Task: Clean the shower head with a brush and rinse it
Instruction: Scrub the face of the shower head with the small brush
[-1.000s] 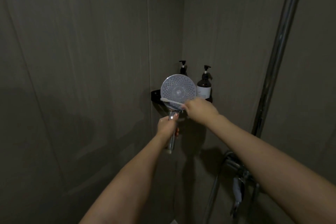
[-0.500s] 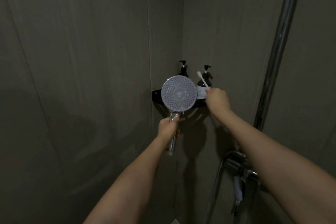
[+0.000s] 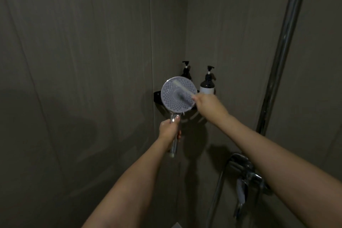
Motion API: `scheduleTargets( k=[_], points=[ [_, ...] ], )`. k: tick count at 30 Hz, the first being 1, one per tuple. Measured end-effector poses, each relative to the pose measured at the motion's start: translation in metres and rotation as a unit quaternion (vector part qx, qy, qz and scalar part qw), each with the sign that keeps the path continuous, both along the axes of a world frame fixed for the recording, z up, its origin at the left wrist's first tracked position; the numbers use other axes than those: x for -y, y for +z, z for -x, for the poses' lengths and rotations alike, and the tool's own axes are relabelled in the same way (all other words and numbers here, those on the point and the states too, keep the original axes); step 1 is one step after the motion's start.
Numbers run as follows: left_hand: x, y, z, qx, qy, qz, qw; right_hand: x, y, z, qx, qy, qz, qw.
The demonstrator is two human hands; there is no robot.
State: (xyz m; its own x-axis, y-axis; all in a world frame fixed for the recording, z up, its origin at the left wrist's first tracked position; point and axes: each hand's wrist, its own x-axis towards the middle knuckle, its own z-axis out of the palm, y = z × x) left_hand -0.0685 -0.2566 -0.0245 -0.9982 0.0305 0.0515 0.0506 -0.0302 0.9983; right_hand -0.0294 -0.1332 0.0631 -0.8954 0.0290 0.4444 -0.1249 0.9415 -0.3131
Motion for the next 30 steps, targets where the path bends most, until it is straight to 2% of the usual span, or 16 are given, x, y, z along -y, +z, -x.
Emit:
scheduleTargets(
  k=[2,3,6,8,9,11,12,16,18,20,22,24,26,28,30],
  points=[
    [-0.001,0.001,-0.001,0.001,-0.005,-0.005,1.000,0.004,-0.012,0.002,0.057,0.017,-0.046,0.997],
    [-0.001,0.002,-0.002,0.003,-0.009,-0.004,1.000,-0.003,-0.013,0.006,0.066,-0.019,-0.050,0.996],
    [0.000,0.004,-0.003,0.002,-0.012,0.003,1.000,-0.030,0.000,0.008,0.024,-0.121,0.046,0.991],
    [-0.001,0.004,-0.003,0.000,-0.013,0.002,1.000,-0.030,0.003,0.005,-0.014,-0.083,0.033,0.996],
    [-0.001,0.004,-0.003,-0.002,-0.013,0.001,1.000,-0.023,0.002,0.003,-0.010,-0.041,-0.002,0.999],
    [-0.002,0.005,-0.002,-0.006,-0.011,-0.002,1.000,-0.006,-0.010,-0.002,0.043,0.024,-0.055,0.997],
    [-0.002,0.005,-0.003,-0.006,-0.010,-0.002,1.000,-0.007,-0.016,0.000,0.058,0.015,-0.071,0.996],
    [0.001,0.005,-0.003,-0.005,-0.008,0.010,1.000,-0.040,-0.003,0.006,0.002,-0.127,0.062,0.990],
    [0.002,0.005,-0.002,-0.001,-0.005,0.007,1.000,-0.038,0.001,-0.001,-0.029,-0.089,0.041,0.995],
    [0.000,0.004,-0.002,0.001,0.000,-0.001,1.000,-0.021,-0.007,-0.008,0.014,0.001,-0.035,0.999],
    [0.000,0.005,-0.003,0.003,0.001,-0.006,1.000,-0.017,-0.020,-0.006,0.069,0.012,-0.070,0.995],
    [0.001,0.005,-0.003,0.002,0.000,0.001,1.000,-0.031,-0.018,0.002,0.061,-0.074,0.022,0.995],
    [0.003,0.003,-0.003,0.001,0.002,0.008,1.000,-0.046,-0.009,0.000,0.011,-0.130,0.117,0.984],
    [0.004,0.002,-0.002,-0.001,0.007,0.006,1.000,-0.044,-0.005,-0.006,-0.012,-0.081,0.092,0.992],
    [0.004,0.001,-0.001,-0.003,0.013,0.005,1.000,-0.025,-0.011,-0.010,0.035,-0.004,0.016,0.999]
  ],
)
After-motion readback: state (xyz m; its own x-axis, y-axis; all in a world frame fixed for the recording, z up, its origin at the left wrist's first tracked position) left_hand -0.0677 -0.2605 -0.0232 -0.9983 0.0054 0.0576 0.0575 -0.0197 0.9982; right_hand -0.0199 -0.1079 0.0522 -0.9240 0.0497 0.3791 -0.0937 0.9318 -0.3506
